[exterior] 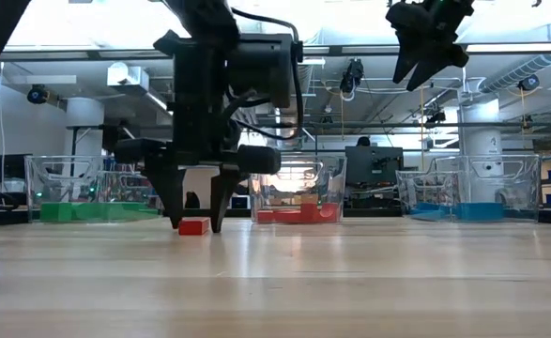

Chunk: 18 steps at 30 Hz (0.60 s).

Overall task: Sort blocks
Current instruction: Put the red wooden block into the middle transparent bin

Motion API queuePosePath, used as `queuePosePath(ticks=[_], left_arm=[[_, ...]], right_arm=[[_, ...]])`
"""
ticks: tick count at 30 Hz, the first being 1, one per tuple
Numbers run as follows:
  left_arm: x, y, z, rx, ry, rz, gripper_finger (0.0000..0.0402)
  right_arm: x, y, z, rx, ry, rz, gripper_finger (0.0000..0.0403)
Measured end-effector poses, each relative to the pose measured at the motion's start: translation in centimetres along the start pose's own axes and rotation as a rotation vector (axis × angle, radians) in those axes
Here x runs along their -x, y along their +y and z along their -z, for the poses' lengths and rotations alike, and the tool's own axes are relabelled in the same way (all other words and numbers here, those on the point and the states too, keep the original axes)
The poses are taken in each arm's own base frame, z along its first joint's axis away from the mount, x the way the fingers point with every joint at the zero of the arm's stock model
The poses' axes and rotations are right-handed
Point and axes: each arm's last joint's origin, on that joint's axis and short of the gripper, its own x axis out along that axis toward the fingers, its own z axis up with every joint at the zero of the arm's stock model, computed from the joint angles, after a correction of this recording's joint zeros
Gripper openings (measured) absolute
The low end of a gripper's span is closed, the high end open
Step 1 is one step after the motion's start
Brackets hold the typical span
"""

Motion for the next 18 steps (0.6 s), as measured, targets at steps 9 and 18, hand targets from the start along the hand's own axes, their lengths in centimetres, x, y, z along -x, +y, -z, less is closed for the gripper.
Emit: queuePosePath(ticks=[9,18], left_arm=[[0.0,-0.13,-0.01,-0.016,-0.01,0.012,0.0171],[0.23,-0.1,0.0,-0.069,0.005,0.022,0.0071]], right_arm=[[0.0,-0.02,0.06,-0.027,0.007,0.001,0.0206],[0.0,-0.02,0.06,-0.031,0.007,0.002,0.0206]])
